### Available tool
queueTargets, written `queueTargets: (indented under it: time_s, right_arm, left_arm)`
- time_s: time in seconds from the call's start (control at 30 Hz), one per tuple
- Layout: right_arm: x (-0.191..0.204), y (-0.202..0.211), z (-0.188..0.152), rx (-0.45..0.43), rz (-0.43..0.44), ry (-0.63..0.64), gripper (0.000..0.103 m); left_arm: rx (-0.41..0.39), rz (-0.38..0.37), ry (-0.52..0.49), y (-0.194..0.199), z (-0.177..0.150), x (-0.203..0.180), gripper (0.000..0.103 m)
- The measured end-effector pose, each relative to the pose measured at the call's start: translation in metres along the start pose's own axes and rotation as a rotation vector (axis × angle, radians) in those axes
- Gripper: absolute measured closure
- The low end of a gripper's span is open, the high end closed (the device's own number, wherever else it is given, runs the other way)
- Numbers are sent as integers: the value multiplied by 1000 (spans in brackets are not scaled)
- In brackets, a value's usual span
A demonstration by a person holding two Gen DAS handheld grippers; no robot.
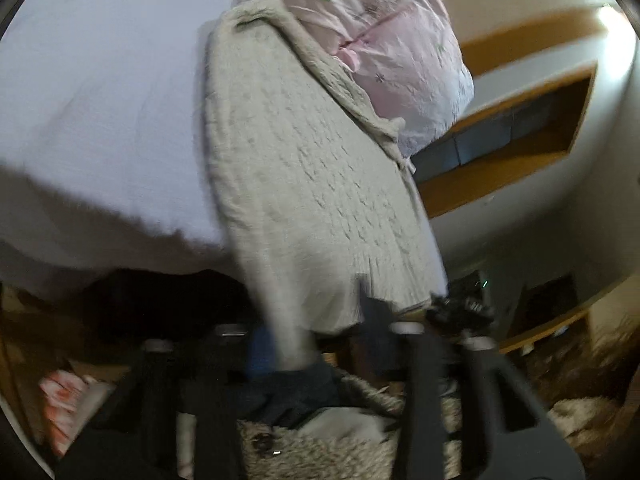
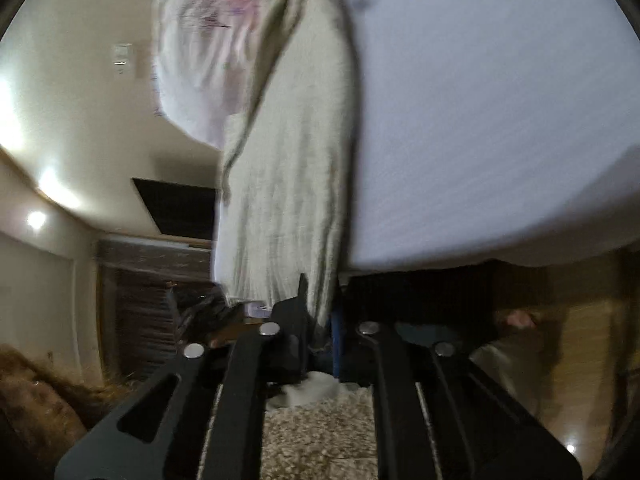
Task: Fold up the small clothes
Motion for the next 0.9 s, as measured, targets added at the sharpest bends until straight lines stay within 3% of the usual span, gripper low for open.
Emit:
queueTargets:
  time_s: [0.1, 0.27, 0.37, 0.47, 0.53, 0.63, 0.67, 0.7, 0.77, 0.8, 0.83, 0.87, 0.9]
  right_arm:
    - [21, 15, 4, -63, 9, 78, 96]
    - [80, 67, 45, -291, 41, 235, 96]
    - [117, 93, 95, -418, 65, 314, 96]
    - [152, 99, 159, -555, 69, 370, 96]
    - [160, 85, 214, -608, 59, 329, 96]
    - [145, 45, 284, -642, -95, 226, 95]
    - [133, 20, 309, -627, -225, 176, 94]
    - [121, -1, 325, -598, -347, 138, 90]
    - [103, -32, 341, -526, -499, 78, 78]
    - [96, -42, 344, -493, -538, 53, 68]
    - [97, -41, 341, -509, -537, 53, 46]
    - [99, -33, 336, -560, -550, 60, 19]
    - [102, -25, 330, -601, -565, 67, 9]
  left_arm:
    - [-31, -67, 63, 5, 3, 1, 93]
    - [-78, -75, -72, 13, 42, -43, 94]
    - [-170, -53, -188, 17, 103, -80, 94]
    - [-296, 6, -267, 7, 176, -101, 94]
    - [-354, 76, -287, -13, 225, -99, 93]
    - [-357, 236, -259, -55, 281, -69, 90]
    - [-336, 286, -240, -70, 293, -57, 89]
    - [-300, 336, -207, -86, 306, -40, 89]
    - [-232, 353, -108, -98, 318, -17, 89]
    - [-214, 326, -71, -95, 317, -11, 89]
    - [-212, 288, -66, -88, 315, -10, 84]
    - [-218, 281, -80, -81, 314, -11, 61]
    - [-236, 300, -109, -67, 310, -14, 44]
Point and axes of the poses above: each gripper's, at about its wrist camera, not at the fingertips, and y roughly against the way its jaws point, x to its left, z to its top, the point moved 3 cm from there along -y, roughly the way its jaws point, and after that the axes turned 12 degrees about -z, right-handed, at the moved point
